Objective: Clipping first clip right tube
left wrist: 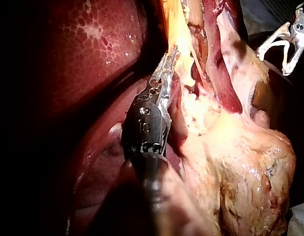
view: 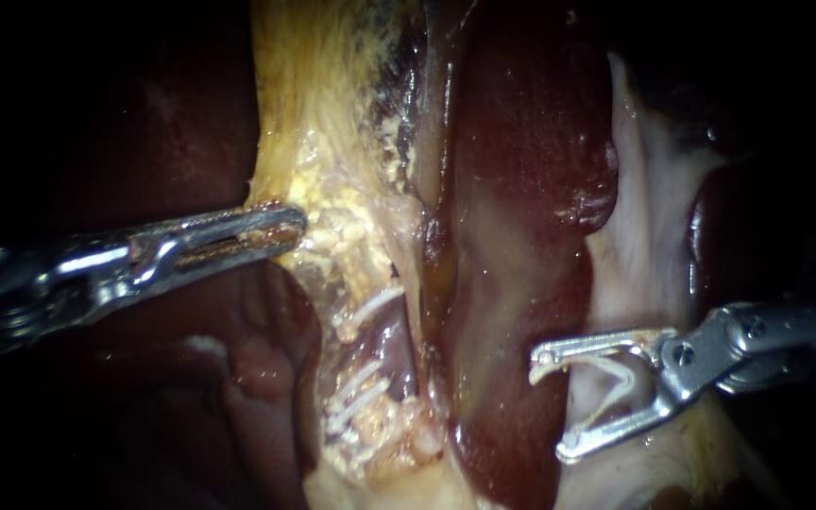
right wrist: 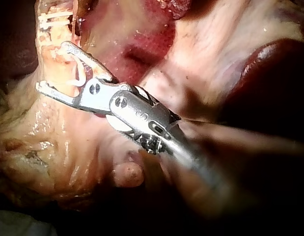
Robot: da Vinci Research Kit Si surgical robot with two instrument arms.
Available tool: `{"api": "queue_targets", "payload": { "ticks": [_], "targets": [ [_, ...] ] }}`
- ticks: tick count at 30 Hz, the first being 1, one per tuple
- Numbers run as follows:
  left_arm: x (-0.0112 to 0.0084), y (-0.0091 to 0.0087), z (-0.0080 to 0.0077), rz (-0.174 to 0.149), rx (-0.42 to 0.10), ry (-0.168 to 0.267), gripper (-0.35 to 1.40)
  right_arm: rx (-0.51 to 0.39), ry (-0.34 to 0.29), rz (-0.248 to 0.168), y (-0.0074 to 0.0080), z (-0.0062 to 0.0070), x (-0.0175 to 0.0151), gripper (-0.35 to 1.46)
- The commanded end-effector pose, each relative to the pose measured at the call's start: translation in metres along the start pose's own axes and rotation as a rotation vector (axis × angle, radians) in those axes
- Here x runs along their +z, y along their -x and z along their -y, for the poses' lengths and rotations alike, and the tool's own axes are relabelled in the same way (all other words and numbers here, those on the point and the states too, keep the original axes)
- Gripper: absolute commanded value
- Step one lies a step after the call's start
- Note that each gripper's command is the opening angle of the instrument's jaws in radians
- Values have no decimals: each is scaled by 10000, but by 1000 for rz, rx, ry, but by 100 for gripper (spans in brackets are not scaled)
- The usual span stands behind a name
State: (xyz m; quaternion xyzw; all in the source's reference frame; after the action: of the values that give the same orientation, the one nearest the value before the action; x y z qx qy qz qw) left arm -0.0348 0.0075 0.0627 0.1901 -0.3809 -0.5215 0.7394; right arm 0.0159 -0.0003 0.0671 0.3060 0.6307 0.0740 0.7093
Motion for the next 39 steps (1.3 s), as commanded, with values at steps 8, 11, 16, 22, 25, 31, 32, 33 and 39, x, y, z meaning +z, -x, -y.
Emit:
{"api": "queue_targets", "payload": {
  "ticks": [8, 11, 16, 22, 25, 31, 32, 33, 39],
  "targets": [
    [-17, 7, 4, -7, -3, -10, -35, 62, -31, 87, 18, 0, 17, 60],
    [-31, 15, 10, -8, -8, -6, -35, 117, -49, 129, 27, -10, 36, 60],
    [-55, 28, 21, -9, -17, 4, -35, 215, -64, 156, 37, -35, 61, 60],
    [-78, 45, 33, -5, -33, 19, -35, 294, -51, 159, 52, -64, 82, 58],
    [-84, 49, 38, 2, -31, 15, -35, 314, -44, 161, 64, -74, 88, 58],
    [-87, 50, 43, 5, -28, 16, -35, 317, -31, 161, 77, -91, 92, 56],
    [-87, 49, 43, 5, -28, 16, -35, 317, -27, 160, 77, -93, 93, 56],
    [-87, 49, 43, 5, -28, 16, -35, 317, -20, 158, 77, -95, 95, 56],
    [-88, 49, 45, 6, -28, 18, -35, 318, 13, 164, 77, -105, 106, 56]
  ]
}}
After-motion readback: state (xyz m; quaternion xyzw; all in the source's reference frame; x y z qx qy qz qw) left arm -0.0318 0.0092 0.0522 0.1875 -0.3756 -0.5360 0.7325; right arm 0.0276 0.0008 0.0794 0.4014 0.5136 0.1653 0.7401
